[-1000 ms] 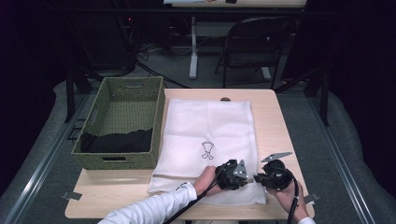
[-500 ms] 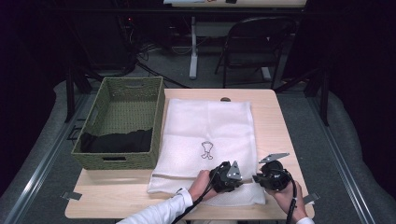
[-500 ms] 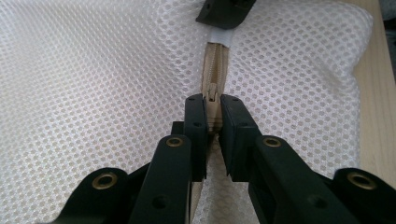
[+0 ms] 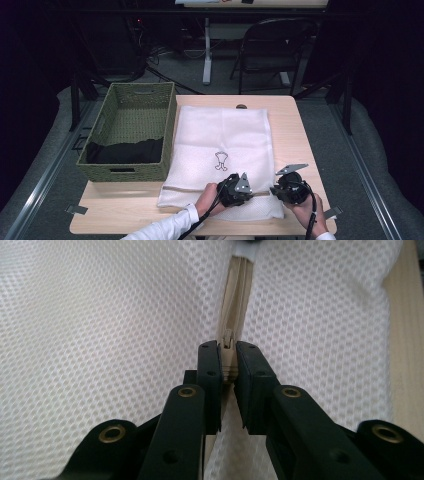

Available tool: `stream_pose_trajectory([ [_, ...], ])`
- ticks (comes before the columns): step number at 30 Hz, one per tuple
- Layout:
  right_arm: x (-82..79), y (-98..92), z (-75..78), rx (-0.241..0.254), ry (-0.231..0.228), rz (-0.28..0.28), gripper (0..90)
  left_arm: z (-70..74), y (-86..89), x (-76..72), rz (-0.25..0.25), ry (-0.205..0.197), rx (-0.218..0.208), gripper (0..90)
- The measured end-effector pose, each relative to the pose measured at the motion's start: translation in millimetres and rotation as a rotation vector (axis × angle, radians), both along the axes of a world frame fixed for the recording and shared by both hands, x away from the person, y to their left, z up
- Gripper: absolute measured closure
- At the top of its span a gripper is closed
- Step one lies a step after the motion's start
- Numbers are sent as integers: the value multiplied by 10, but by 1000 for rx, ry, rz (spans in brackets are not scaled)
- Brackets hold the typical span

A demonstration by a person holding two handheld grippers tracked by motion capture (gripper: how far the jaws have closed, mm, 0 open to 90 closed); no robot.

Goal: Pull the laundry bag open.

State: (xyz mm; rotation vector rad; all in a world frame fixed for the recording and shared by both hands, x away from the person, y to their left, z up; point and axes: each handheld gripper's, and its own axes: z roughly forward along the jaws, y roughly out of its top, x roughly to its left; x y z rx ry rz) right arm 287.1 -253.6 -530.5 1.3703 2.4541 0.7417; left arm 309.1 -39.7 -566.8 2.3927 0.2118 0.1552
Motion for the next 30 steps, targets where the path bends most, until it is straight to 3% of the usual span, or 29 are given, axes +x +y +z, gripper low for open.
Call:
stream_pose_trajectory([
  [11,51,-27,-20,-14,-7,-19,845,-27,215,55,48,33,-6,816],
  [14,62,-51,-26,-19,-11,-18,845,17,277,47,51,20,7,816],
  [16,56,-56,-25,-25,-14,-17,845,41,332,56,67,26,-13,816],
  [19,52,-58,-6,-20,-20,-24,845,55,400,73,65,31,0,816],
  [26,27,-85,3,-16,-18,-26,845,32,434,68,64,50,-12,816],
  [30,17,-123,10,-14,-25,-36,845,33,452,57,52,36,16,816],
])
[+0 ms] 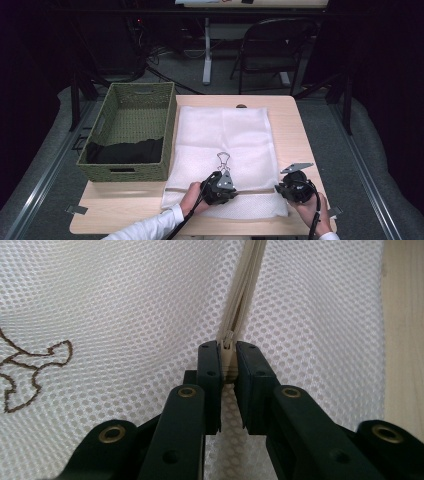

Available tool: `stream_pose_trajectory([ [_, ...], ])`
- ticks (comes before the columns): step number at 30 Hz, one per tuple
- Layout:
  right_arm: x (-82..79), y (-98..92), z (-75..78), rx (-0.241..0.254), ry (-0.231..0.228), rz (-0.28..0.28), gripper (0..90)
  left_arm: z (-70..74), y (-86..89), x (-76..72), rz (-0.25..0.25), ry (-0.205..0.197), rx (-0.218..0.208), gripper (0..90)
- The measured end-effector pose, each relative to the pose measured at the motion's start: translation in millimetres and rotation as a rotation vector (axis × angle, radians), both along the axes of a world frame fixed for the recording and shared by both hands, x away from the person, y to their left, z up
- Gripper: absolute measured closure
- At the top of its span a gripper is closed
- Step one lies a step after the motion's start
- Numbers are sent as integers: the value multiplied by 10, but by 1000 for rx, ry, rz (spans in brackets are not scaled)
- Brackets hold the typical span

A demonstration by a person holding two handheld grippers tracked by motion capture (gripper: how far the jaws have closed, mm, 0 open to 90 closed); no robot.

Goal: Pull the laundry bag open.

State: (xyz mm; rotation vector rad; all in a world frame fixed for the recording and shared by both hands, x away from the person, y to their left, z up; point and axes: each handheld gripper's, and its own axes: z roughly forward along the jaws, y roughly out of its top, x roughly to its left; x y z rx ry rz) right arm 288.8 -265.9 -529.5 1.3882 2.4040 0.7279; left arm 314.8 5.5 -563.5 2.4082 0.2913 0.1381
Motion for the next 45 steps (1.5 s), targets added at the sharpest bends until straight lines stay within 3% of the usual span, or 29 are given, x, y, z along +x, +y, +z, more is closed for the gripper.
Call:
stream_pose_trajectory([
  [1,1,-3,-4,1,0,2,844,5,9,8,3,-6,5,816],
  [3,3,1,-19,-8,2,4,844,26,45,4,19,19,-5,816],
  [6,-29,8,3,-12,-7,7,844,45,85,-32,8,-14,15,816],
  [12,-31,-14,6,-3,-9,-3,844,96,224,-15,23,-11,0,816],
  [17,-47,54,29,-38,-27,5,846,76,278,-22,26,-15,23,817],
  [19,-31,55,33,-22,-20,5,846,87,305,-17,34,-21,14,816],
  [20,-30,68,25,-42,-25,6,846,90,312,-21,40,-19,10,817],
  [23,-18,69,7,-58,-28,7,846,71,338,-17,50,-24,24,817],
  [25,-21,52,3,-37,-18,5,846,64,354,-18,49,-20,30,817],
  [27,-23,57,20,-59,-31,9,846,76,370,-28,36,-37,44,816],
  [34,-43,38,6,-44,-23,15,846,112,491,-42,53,-37,48,817],
  [45,-34,48,-3,-75,-29,13,846,99,759,-72,92,-15,70,817],
])
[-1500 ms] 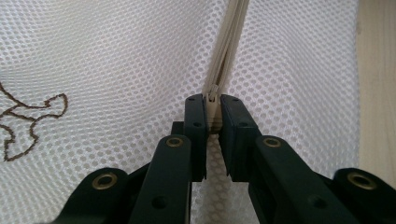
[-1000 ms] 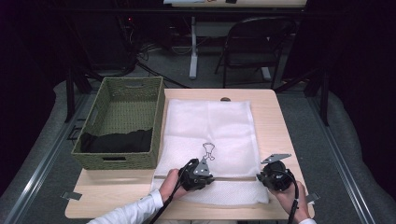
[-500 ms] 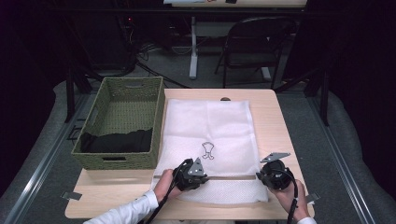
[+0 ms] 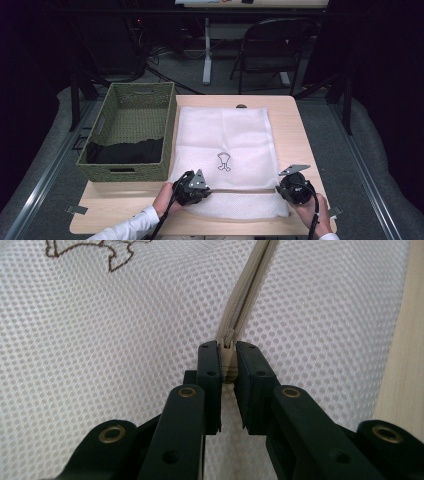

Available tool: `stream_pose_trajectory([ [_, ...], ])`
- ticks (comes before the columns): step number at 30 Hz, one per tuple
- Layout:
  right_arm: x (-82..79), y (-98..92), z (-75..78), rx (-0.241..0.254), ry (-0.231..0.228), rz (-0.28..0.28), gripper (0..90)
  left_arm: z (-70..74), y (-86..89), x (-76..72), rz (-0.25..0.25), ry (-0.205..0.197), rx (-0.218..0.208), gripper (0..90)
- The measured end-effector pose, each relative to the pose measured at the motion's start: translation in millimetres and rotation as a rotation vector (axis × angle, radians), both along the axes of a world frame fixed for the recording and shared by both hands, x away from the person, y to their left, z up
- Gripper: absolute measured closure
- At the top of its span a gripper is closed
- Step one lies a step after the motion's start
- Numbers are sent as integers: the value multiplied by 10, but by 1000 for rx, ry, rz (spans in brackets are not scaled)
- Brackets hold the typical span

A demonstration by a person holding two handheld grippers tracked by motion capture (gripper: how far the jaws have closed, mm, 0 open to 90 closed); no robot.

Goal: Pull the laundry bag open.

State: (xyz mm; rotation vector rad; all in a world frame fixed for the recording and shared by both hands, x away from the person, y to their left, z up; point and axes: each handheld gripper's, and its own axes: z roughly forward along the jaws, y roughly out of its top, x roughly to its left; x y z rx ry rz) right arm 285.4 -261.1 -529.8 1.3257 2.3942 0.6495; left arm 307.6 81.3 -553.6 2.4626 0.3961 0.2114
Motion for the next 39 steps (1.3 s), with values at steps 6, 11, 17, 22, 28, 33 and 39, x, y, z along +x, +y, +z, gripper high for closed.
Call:
stream_pose_trajectory([
  [6,0,-2,-14,-12,2,1,845,22,162,8,27,6,5,817],
  [11,13,-11,-11,-17,-6,-4,845,22,317,-3,58,4,23,816],
  [17,-1,-53,-17,-12,-2,-22,846,7,552,-17,99,24,21,816],
  [22,16,-28,-21,-31,-3,-15,846,20,696,-24,128,21,20,816],
  [28,24,-24,1,-54,-20,-14,846,56,890,-58,163,19,22,816],
  [33,29,-41,-34,-62,-6,-18,846,60,1123,-53,215,28,31,816],
  [39,30,-16,-32,-80,-13,-17,847,16,1183,-46,220,38,59,816],
])
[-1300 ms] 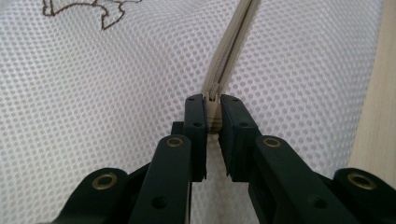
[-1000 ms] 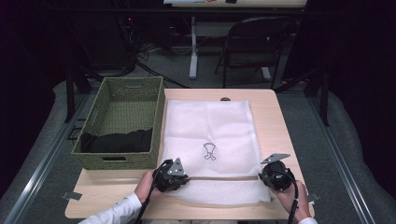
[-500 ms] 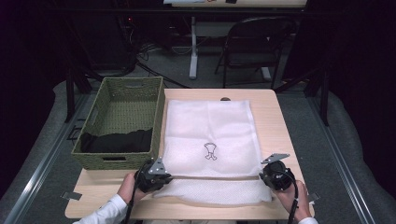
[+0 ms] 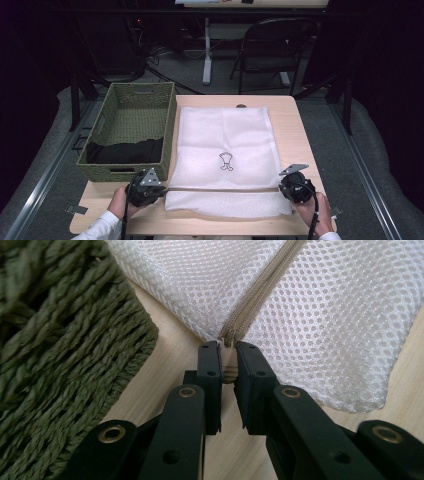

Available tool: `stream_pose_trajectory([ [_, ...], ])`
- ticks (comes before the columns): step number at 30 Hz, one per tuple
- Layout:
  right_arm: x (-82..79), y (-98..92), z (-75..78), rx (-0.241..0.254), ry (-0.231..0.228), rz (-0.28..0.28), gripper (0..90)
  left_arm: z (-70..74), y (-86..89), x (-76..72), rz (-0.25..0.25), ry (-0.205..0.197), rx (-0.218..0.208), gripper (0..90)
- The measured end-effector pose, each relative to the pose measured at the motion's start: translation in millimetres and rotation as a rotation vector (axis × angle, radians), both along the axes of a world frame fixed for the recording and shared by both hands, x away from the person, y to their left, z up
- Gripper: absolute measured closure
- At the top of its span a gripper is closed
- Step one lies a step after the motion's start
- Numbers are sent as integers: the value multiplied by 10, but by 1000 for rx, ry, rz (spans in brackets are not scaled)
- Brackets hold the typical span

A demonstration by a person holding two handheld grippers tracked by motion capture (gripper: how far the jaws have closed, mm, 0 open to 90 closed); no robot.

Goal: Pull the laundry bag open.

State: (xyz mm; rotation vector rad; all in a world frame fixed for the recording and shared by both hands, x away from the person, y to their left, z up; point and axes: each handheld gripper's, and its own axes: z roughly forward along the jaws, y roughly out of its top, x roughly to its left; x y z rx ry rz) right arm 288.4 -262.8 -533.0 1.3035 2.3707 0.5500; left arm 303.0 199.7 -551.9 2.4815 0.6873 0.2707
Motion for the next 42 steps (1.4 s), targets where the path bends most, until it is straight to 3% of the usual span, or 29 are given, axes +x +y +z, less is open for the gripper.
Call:
stream_pose_trajectory([
  [3,-3,-20,-10,16,15,0,847,23,7,16,-7,14,-10,812],
  [5,12,-23,-11,38,19,-8,847,73,-6,12,-8,3,-14,810],
  [8,23,-4,-30,31,33,-3,847,103,-10,20,-2,-18,-21,806],
  [19,10,-34,-52,49,48,-8,845,114,-122,42,-32,-30,-37,803],
  [28,12,-53,-70,63,55,-18,843,42,-325,76,-55,-20,6,792],
  [35,17,-53,-70,59,53,-20,835,42,-325,76,-55,-20,6,792],
  [36,17,-53,-70,59,53,-20,835,-67,-398,131,-57,-19,71,792],
  [37,50,-37,-108,59,72,-23,830,-70,-403,133,-54,-27,72,790],
  [42,85,-21,-107,45,62,-17,820,-64,-389,151,-29,-37,79,767],
])
